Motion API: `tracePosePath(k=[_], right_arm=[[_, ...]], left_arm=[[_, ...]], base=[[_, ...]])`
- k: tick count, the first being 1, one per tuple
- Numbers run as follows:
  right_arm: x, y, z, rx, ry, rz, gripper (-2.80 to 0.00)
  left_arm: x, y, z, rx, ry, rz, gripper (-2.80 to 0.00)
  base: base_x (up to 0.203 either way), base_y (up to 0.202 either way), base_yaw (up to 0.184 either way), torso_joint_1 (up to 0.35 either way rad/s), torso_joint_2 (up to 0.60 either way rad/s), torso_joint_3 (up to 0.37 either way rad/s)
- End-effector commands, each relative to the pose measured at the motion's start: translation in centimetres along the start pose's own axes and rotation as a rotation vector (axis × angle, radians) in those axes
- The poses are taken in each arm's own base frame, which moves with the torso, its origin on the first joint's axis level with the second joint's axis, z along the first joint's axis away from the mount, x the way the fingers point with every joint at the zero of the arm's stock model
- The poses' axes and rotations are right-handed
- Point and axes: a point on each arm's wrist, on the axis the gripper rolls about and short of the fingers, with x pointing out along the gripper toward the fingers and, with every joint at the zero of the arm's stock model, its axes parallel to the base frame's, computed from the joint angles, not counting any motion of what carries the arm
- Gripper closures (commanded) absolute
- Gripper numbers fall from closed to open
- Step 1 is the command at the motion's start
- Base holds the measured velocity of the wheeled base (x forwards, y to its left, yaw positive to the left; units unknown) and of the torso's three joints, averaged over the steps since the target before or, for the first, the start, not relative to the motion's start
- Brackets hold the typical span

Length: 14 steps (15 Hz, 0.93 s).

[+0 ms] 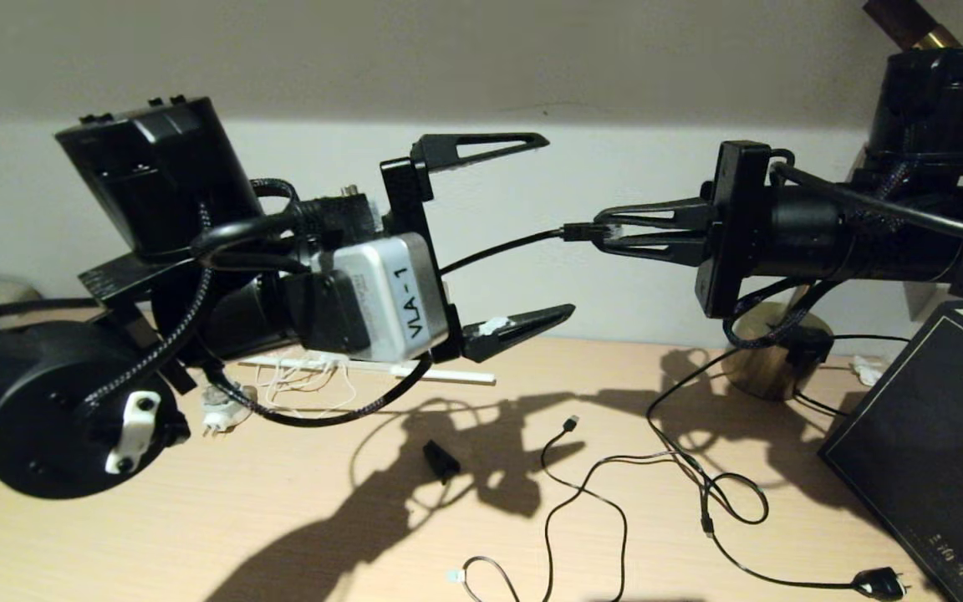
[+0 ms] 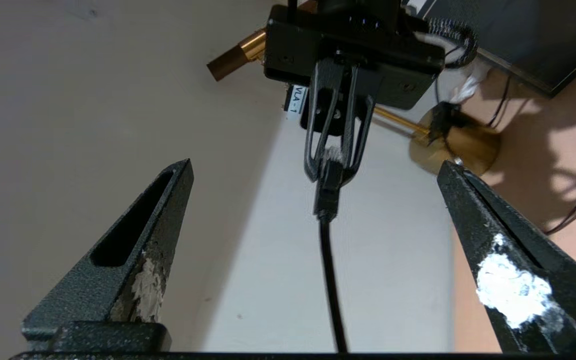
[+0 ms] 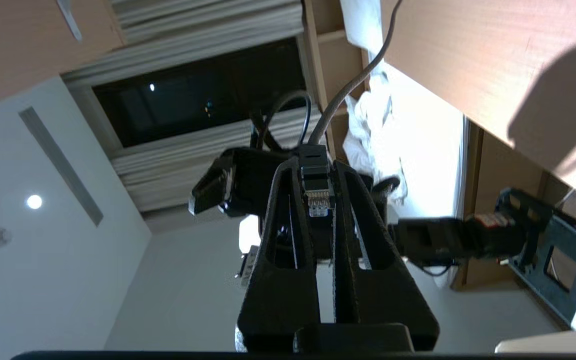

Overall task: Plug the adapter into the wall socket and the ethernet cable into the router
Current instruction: Hand it to the other hand

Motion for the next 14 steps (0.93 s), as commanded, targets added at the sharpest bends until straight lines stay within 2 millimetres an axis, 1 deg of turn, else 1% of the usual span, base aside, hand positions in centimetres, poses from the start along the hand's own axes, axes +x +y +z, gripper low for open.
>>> tracePosePath(k=[1, 5, 8, 14], right_arm=[[-0.1, 0.2, -0.2, 0.004, 0.009, 0.004, 0.0], [-0.1, 0.2, -0.2, 0.017, 0.011, 0.005, 0.0], [-0.2, 0.3, -0.4, 0.016, 0.041, 0.007, 0.0], [-0.1, -0.1, -0.4, 0.028, 0.051, -0.002, 0.0]], left_arm=[[0.4, -0.4, -0.4, 0.047, -0.026, -0.005, -2.8], [0.9, -1.0, -0.6, 0.09, -0.041, -0.012, -2.8], [1.5, -0.8, -1.1, 0.105, -0.044, -0.004, -2.8], [2.0, -0.5, -1.5, 0.114, -0.046, 0.006, -2.8]], base=[[0.0, 0.0, 0.0, 0.0, 0.0, 0.0], [0.0, 0.0, 0.0, 0.0, 0.0, 0.0], [0.0, 0.0, 0.0, 0.0, 0.0, 0.0], [0.0, 0.0, 0.0, 0.0, 0.0, 0.0]])
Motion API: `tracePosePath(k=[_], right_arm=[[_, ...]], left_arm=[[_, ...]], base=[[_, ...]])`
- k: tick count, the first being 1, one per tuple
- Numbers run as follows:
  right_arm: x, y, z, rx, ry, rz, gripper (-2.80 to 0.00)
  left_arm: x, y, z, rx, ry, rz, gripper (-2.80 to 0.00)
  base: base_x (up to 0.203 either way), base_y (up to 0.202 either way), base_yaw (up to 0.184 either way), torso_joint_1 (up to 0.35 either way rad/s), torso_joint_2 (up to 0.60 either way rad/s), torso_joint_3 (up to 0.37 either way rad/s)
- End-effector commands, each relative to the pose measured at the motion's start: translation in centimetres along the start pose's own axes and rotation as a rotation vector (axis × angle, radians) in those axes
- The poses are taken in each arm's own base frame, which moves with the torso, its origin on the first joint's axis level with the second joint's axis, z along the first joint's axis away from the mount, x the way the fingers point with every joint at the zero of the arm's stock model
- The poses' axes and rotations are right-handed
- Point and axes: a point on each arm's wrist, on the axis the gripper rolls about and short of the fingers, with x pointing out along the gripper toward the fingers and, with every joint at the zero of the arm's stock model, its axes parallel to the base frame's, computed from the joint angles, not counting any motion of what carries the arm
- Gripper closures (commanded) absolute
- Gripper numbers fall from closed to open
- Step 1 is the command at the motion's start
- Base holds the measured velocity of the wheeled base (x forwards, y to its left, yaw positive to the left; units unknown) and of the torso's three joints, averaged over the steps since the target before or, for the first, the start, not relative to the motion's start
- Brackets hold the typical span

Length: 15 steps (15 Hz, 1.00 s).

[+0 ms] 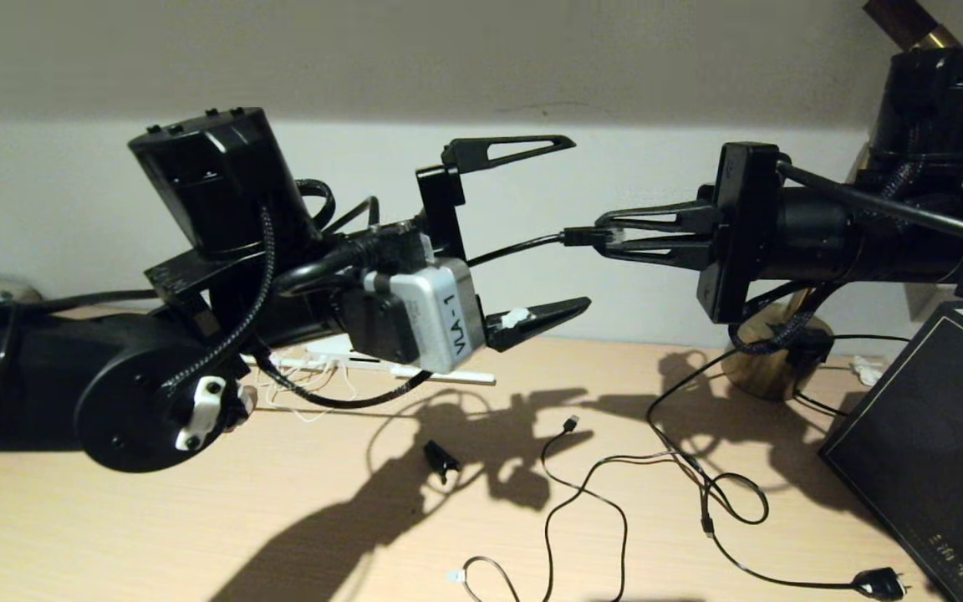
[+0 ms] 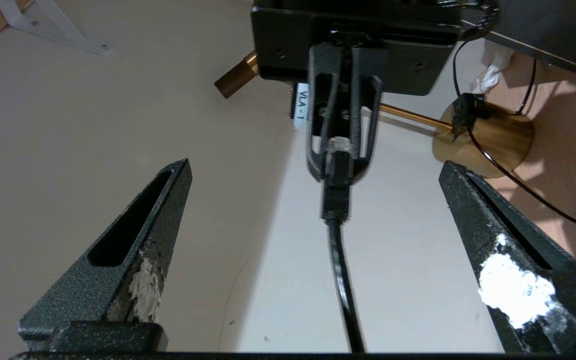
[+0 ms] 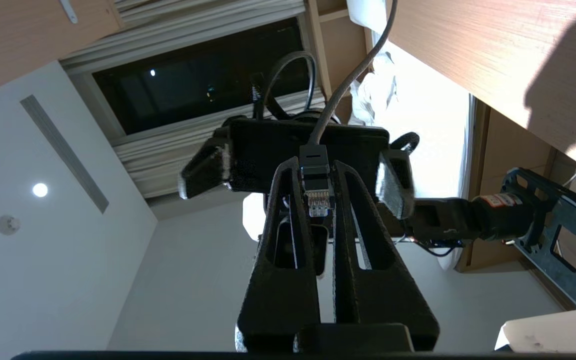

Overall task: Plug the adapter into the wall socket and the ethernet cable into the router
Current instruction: Hand it to the other hand

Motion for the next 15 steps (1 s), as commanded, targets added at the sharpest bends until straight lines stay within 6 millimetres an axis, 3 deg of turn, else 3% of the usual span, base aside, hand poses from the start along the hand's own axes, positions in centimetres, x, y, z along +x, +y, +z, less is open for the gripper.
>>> tracePosePath(k=[1, 3, 4, 15], right_arm=[[-0.05, -0.04, -0.04, 0.008, 0.004, 0.0, 0.0], [-0.08, 0.02, -0.09, 0.007, 0.005, 0.001, 0.0], [-0.05, 0.05, -0.12, 0.006, 0.007, 0.002, 0.0], [0.24, 0.09, -0.38, 0.004, 0.027, 0.002, 0.0]], left_arm=[[0.18, -0.09, -0.12, 0.008, -0.006, 0.0, -2.8], [0.29, -0.25, -0.27, 0.007, -0.006, 0.0, -2.8], [0.29, -0.25, -0.27, 0.007, -0.006, 0.0, 0.0], [0.69, -0.9, -0.71, -0.006, -0.003, -0.011, 0.0]], base=[[0.0, 0.0, 0.0, 0.0, 0.0, 0.0], [0.0, 0.0, 0.0, 0.0, 0.0, 0.0], [0.0, 0.0, 0.0, 0.0, 0.0, 0.0], [0.0, 0.0, 0.0, 0.0, 0.0, 0.0]])
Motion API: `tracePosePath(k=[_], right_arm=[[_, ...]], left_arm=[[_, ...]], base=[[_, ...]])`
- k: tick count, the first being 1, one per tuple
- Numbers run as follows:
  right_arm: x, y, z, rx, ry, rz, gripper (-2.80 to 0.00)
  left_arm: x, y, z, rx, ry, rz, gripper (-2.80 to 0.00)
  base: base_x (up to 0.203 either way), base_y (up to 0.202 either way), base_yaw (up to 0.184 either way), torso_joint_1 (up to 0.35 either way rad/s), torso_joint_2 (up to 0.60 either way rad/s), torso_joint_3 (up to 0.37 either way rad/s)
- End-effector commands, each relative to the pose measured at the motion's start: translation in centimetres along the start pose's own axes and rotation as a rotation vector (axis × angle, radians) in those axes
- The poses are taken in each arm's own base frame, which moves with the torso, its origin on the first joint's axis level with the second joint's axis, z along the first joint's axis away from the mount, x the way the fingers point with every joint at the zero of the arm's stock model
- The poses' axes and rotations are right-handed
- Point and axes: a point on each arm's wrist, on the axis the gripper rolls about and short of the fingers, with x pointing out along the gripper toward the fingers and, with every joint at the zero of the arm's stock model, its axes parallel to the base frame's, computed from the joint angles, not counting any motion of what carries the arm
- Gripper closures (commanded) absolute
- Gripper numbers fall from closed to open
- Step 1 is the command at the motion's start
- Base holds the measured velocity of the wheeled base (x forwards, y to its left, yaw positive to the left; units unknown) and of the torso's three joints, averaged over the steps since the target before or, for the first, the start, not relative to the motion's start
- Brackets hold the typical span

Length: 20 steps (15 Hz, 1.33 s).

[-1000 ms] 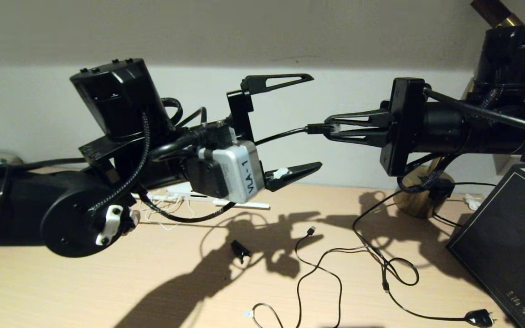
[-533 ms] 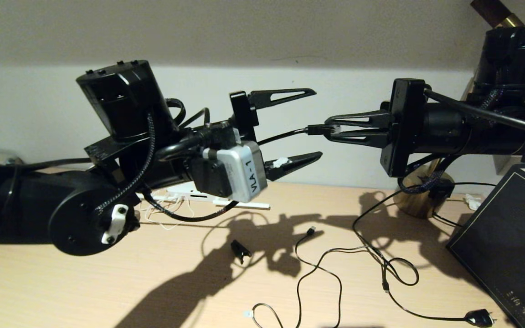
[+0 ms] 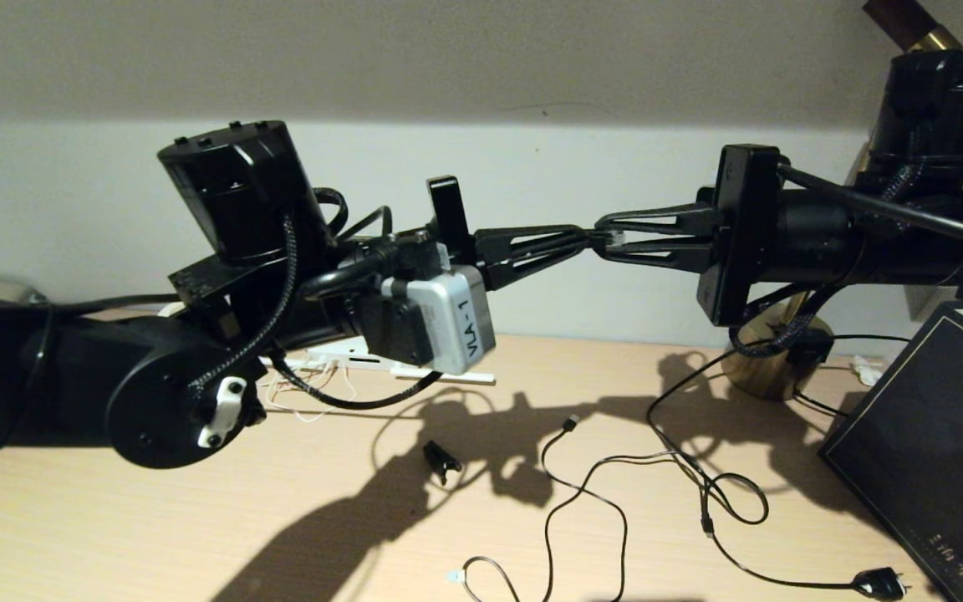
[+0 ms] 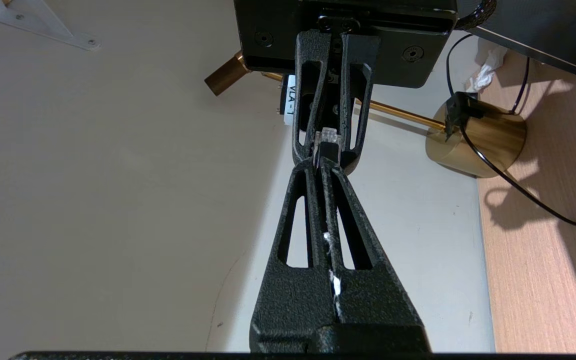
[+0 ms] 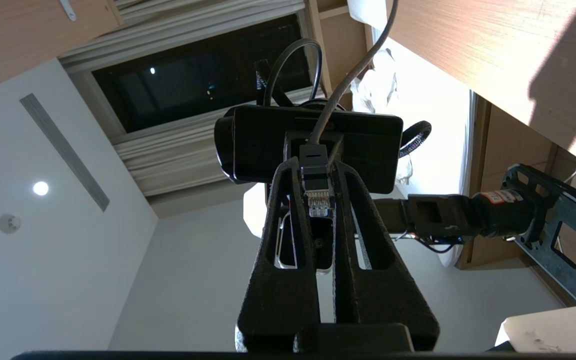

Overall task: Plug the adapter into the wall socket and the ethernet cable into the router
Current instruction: Hand it to the other hand

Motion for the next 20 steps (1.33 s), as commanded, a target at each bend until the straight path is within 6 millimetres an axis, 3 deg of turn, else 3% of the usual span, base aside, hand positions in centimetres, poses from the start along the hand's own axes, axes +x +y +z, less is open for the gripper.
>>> tracePosePath(k=[1, 8, 9, 20], right_arm=[[0.07, 0.12, -0.11, 0.004, 0.018, 0.003, 0.0], [0.05, 0.07, -0.14, 0.005, 0.019, 0.002, 0.0], [0.05, 0.07, -0.14, 0.005, 0.019, 0.002, 0.0], [-0.12, 0.12, -0.39, 0.004, 0.025, 0.003, 0.0]], left_arm=[[0.14, -0.12, -0.12, 0.008, -0.004, 0.0, 0.0], [0.2, 0.46, -0.11, 0.022, -0.003, 0.017, 0.0], [0.2, 0.45, -0.11, 0.022, -0.003, 0.016, -2.8], [0.27, 0.15, -0.17, 0.012, -0.004, 0.008, -2.8]], base=[[0.0, 0.0, 0.0, 0.0, 0.0, 0.0], [0.0, 0.0, 0.0, 0.0, 0.0, 0.0], [0.0, 0.0, 0.0, 0.0, 0.0, 0.0], [0.0, 0.0, 0.0, 0.0, 0.0, 0.0]])
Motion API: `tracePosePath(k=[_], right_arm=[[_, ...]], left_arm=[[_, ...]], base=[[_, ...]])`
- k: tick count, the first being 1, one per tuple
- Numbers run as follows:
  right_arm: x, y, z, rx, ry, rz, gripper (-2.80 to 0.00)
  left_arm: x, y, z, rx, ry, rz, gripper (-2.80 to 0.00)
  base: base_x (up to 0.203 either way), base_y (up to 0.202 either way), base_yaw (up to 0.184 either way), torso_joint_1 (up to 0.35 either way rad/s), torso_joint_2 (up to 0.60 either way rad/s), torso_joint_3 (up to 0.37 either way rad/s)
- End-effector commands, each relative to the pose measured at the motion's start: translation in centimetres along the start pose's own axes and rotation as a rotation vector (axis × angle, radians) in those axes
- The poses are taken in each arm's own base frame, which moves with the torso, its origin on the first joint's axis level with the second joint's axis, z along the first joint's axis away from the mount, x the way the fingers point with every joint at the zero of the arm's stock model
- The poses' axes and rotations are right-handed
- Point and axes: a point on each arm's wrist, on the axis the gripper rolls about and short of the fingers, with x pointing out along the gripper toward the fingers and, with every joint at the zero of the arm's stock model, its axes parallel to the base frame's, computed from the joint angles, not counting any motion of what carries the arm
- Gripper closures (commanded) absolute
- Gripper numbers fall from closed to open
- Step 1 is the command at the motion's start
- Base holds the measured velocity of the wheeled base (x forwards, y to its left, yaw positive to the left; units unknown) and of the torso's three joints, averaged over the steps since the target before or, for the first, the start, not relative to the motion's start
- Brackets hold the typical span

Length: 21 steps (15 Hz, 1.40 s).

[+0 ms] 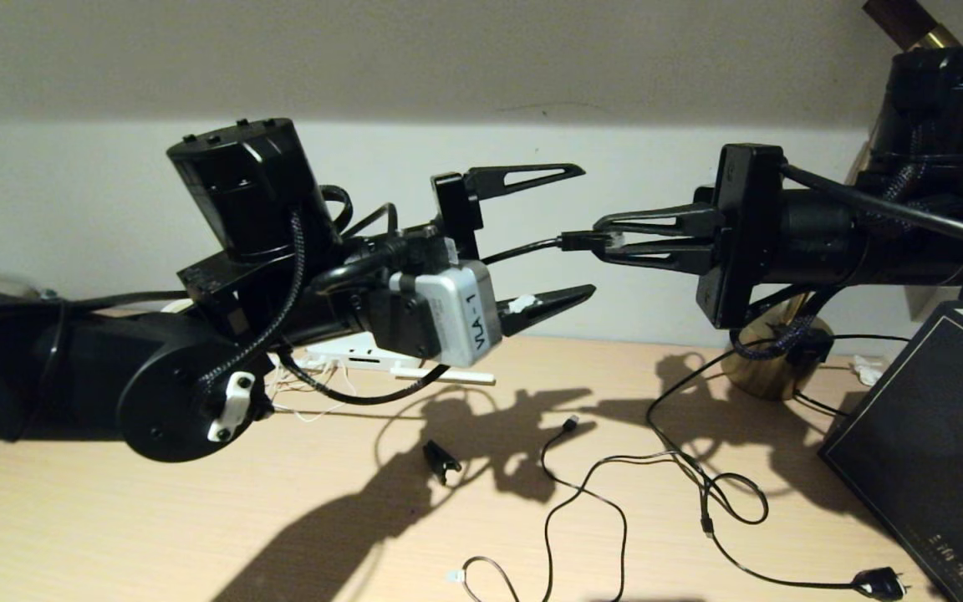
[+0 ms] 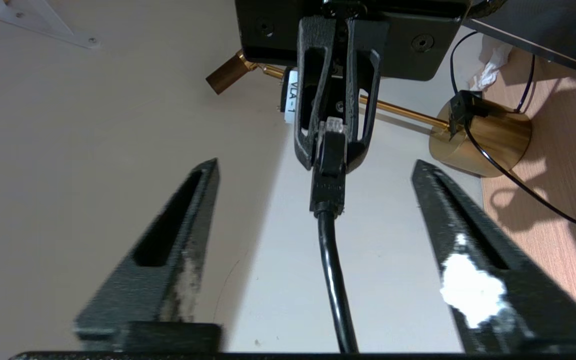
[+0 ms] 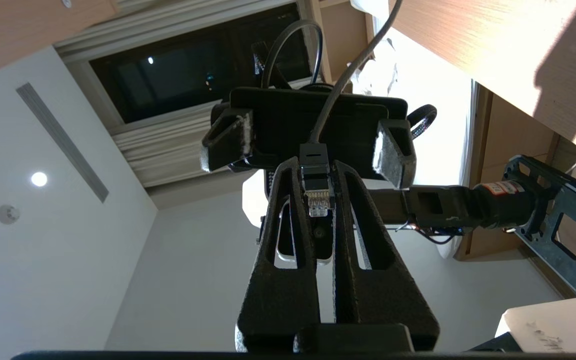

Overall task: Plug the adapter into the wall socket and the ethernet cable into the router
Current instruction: Hand it to the other hand

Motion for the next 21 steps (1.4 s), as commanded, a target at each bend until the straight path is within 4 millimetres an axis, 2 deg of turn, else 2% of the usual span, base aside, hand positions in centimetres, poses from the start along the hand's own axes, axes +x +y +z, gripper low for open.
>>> tracePosePath(k=[1, 3, 4, 21], right_arm=[[-0.1, 0.12, -0.21, 0.004, 0.006, 0.003, 0.0], [-0.12, 0.03, -0.24, 0.006, 0.006, 0.002, 0.0], [-0.14, -0.04, -0.27, 0.008, 0.006, 0.0, 0.0], [-0.4, 0.09, -0.95, -0.004, 0.005, 0.003, 0.0]], left_arm=[[-0.04, 0.01, -0.07, 0.009, -0.002, 0.002, -2.8], [-0.07, 0.0, -0.12, 0.009, -0.001, 0.002, -2.8], [-0.08, 0.04, -0.09, 0.009, -0.002, 0.002, 0.0], [-0.23, -0.08, 0.3, 0.003, -0.006, -0.003, 0.0]], base=[[0.0, 0.0, 0.0, 0.0, 0.0, 0.0], [0.0, 0.0, 0.0, 0.0, 0.0, 0.0], [0.0, 0.0, 0.0, 0.0, 0.0, 0.0], [0.0, 0.0, 0.0, 0.0, 0.0, 0.0]])
